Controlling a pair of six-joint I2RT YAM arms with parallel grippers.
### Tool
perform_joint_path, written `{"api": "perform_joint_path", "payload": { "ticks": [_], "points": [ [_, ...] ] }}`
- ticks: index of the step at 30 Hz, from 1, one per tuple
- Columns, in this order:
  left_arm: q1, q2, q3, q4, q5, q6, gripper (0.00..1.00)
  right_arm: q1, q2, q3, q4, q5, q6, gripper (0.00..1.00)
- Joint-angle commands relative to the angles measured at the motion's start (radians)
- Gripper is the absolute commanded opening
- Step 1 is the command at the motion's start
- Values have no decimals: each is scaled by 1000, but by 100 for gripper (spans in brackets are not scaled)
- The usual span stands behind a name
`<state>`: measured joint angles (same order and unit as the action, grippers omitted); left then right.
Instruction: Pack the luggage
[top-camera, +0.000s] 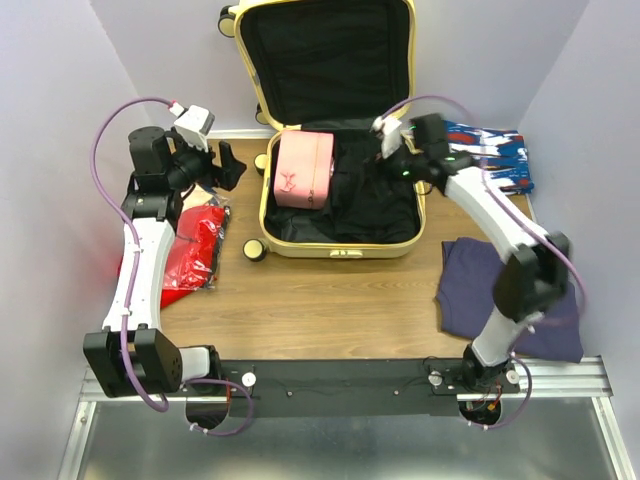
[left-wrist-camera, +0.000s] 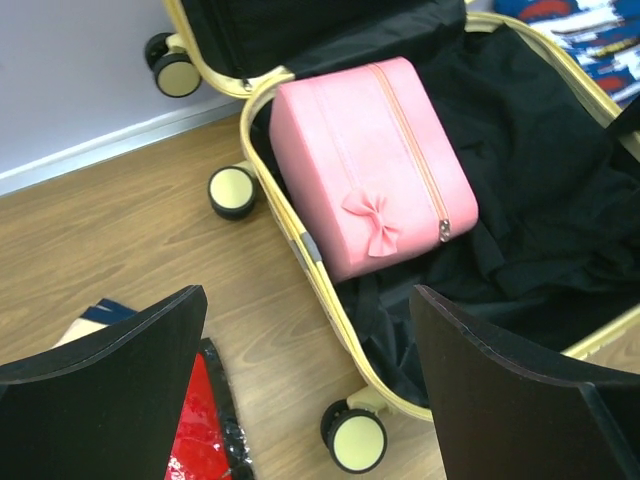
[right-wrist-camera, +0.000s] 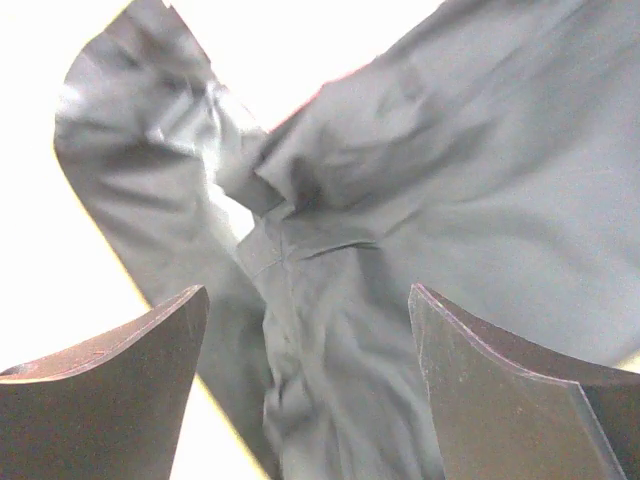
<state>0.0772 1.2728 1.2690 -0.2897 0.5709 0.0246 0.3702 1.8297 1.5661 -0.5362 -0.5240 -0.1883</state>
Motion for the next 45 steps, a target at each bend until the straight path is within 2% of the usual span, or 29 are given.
{"api": "perform_joint_path", "payload": {
  "ticks": [1, 4, 6, 9, 10, 11, 14, 18, 21, 23, 27, 29, 31, 36, 39, 45],
  "points": [
    [-46, -44, -11, 60, 118, 93, 93, -62, -243, 17, -149, 116, -102, 90],
    [-169, -55, -23, 58, 113, 181, 93, -157, -337, -79, -243, 201, -152, 89],
    [-252, -64, -43, 57, 100, 227, 92, -264, -374, -148, -318, 228, -187, 89],
    [-454, -66, -71, 58, 78, 287, 93, -411, -432, -240, -395, 303, -249, 89],
    [-576, -66, -83, 66, 58, 297, 92, -442, -461, -267, -415, 320, -270, 88],
    [-632, -64, -97, 96, 22, 304, 91, -520, -477, -291, -441, 320, -325, 88],
    [-782, -49, -152, 167, -11, 316, 86, -594, -513, -408, -476, 375, -437, 86],
    [-846, 28, -174, 228, 26, 276, 78, -603, -504, -563, -466, 441, -479, 84],
    [-893, 39, -224, 287, 3, 236, 77, -602, -466, -662, -404, 435, -508, 81],
    [-902, 27, -267, 387, -17, 187, 77, -602, -451, -727, -339, 430, -537, 80],
    [-899, -42, -403, 492, -123, -3, 80, -591, -394, -799, -255, 426, -589, 77],
    [-892, -81, -451, 549, -146, -159, 84, -568, -397, -836, -214, 433, -632, 76],
    [-893, -148, -526, 586, -192, -304, 87, -499, -440, -905, -188, 443, -655, 76],
    [-895, -249, -632, 632, -249, -550, 88, -302, -572, -999, -157, 400, -660, 77],
    [-919, -244, -648, 610, -284, -641, 88, -226, -648, -986, -182, 322, -666, 77],
    [-944, -182, -659, 639, -376, -715, 89, -119, -756, -931, -288, 174, -763, 77]
  ]
}}
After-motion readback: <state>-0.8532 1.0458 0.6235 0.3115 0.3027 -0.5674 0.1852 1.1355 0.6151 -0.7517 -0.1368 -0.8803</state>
